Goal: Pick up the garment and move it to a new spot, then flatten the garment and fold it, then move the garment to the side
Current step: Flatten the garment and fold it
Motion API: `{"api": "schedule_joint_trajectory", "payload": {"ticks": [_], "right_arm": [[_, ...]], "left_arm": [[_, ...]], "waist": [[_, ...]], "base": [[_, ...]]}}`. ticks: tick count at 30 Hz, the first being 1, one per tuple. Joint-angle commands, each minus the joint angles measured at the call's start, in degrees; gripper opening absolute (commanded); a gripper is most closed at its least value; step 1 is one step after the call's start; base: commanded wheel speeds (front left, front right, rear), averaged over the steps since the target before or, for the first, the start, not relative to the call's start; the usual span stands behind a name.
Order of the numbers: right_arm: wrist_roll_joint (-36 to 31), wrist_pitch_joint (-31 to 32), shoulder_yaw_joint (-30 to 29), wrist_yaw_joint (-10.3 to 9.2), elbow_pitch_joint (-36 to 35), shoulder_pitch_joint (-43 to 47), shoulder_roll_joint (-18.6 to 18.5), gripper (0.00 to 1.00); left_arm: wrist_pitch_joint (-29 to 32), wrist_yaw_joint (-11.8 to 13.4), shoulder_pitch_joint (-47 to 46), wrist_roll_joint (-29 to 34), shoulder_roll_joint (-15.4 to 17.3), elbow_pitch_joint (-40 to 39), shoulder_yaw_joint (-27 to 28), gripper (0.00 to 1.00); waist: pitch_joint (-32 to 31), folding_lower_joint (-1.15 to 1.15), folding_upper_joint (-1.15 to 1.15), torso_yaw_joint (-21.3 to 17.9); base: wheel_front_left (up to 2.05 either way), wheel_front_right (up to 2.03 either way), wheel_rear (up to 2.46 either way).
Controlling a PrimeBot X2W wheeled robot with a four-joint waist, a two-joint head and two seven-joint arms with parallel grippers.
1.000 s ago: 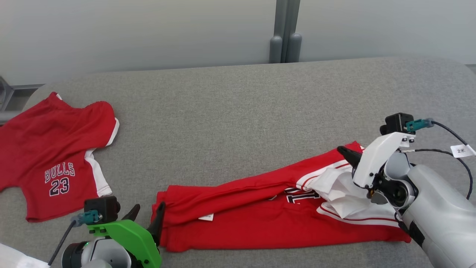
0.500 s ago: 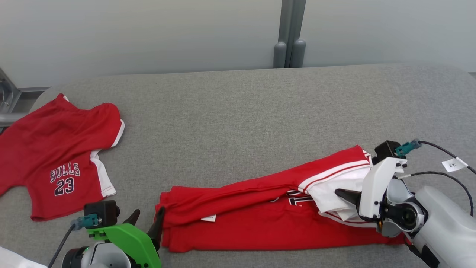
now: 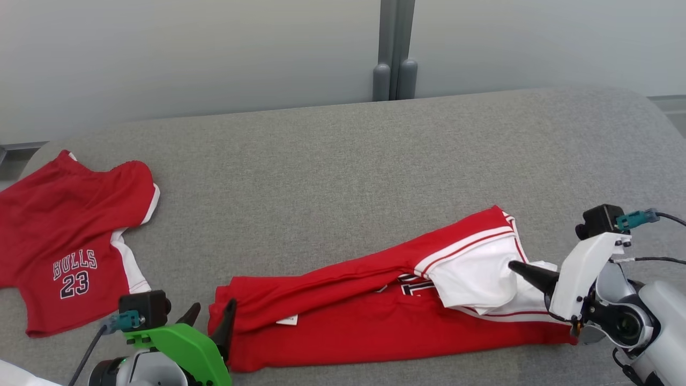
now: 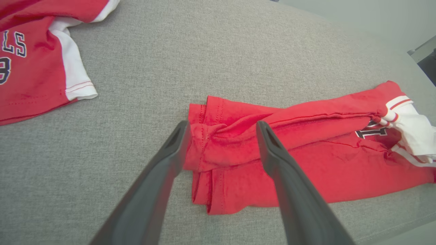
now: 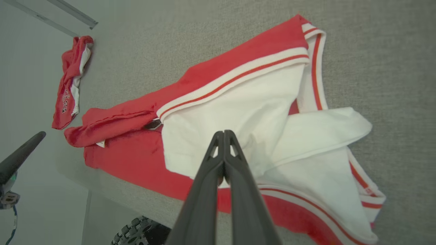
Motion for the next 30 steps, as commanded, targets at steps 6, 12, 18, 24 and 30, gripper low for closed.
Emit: {"api": "schedule_joint_trajectory", "payload": {"ticks": [6, 12, 18, 24, 30], "right_arm": [[-3.53, -5.84, -4.62, 0.02, -3.67, 2.57, -0.16, 0.17], [-8.49, -12.77, -9.66, 0.02, -7.23, 5.23, 1.13, 1.00], [-14.61, -18.94, -15.37, 0.02, -10.65, 9.10, 3.46, 1.00], [-21.02, -25.54, -21.76, 0.02, -13.46, 13.20, 7.43, 1.00], [-28.07, -30.19, -27.94, 0.02, -14.49, 17.42, 12.61, 1.00]], "left_arm": [[-1.58, 0.25, 0.33, 0.75, -0.45, -0.31, 0.64, 1.00], [-4.73, 0.41, 0.75, 1.59, -1.06, -0.91, 1.50, 1.00], [-8.84, 1.09, 1.09, 2.38, -1.41, -1.53, 3.13, 1.00], [-12.03, 1.01, 1.67, 3.62, -1.58, -2.97, 4.08, 1.00], [-14.80, 1.67, 2.92, 6.57, -2.77, -3.96, 6.30, 1.00]], "waist": [[0.03, 0.00, 0.00, -0.59], [0.45, 0.00, 0.00, -0.36], [1.07, 0.00, 0.00, -0.37], [1.51, 0.00, 0.00, -0.18], [1.41, 0.00, 0.00, 0.07]], "base": [[0.00, 0.00, 0.00], [0.00, 0.00, 0.00], [0.00, 0.00, 0.00], [0.00, 0.00, 0.00], [0.00, 0.00, 0.00]]}}
